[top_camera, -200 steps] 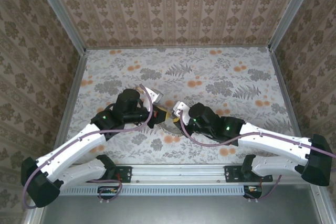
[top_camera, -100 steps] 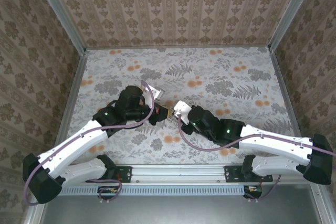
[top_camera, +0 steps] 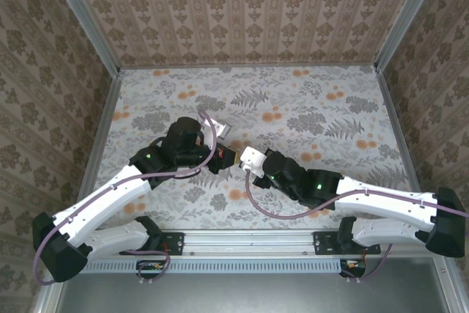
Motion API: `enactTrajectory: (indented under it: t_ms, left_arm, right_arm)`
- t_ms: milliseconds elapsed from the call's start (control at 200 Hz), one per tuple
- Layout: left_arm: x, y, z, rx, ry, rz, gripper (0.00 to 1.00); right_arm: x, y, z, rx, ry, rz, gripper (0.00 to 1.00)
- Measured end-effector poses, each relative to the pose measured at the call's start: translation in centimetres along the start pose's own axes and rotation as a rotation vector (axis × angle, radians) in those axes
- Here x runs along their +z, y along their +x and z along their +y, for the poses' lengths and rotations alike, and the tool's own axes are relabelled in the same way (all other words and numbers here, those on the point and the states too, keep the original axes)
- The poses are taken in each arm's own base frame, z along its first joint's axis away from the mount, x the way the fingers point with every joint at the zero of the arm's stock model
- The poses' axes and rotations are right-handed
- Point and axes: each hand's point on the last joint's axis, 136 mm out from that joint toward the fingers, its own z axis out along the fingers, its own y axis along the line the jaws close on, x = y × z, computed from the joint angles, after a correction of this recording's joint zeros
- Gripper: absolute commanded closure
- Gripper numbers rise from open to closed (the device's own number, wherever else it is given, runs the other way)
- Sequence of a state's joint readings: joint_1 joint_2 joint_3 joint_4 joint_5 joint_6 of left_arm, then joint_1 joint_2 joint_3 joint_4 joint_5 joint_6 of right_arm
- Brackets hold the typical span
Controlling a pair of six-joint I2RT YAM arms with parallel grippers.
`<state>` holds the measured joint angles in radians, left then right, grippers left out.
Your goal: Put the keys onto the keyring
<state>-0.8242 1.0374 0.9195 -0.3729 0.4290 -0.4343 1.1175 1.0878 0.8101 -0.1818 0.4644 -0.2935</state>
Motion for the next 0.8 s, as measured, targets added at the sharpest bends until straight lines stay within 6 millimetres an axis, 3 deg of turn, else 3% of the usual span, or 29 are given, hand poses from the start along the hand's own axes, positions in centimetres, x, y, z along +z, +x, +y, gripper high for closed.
enactTrajectory:
  t_ms: [150, 280, 470, 620, 800]
  left_arm:
    - [-0.2, -0.4, -0.3, -0.008, 0.001, 0.000, 1.00]
    - [-0.2, -0.2, -0.2, -0.018, -0.005, 0.014, 1.00]
    - [-0.2, 0.5, 0.1, -0.021, -0.026, 0.041, 1.00]
    - [0.0, 1.2, -0.1, 0.012, -0.024, 0.065, 1.00]
    - [0.4, 1.9, -0.2, 0.053, -0.021, 0.093, 1.00]
  right_arm:
    - [-0.4, -0.3, -0.5, -0.070, 0.018, -0.014, 1.00]
    - [-0.5, -0.4, -0.4, -0.127, 0.012, -0.018, 0.71]
    - [-2.5, -1.6, -0.5, -0.136, -0.070, -0.112, 0.54]
    - [-3.9, -1.7, -0.8, -0.107, -0.174, -0.168, 0.53]
    - [-4.2, -0.7, -0.5, -0.053, -0.311, -0.182, 0.56]
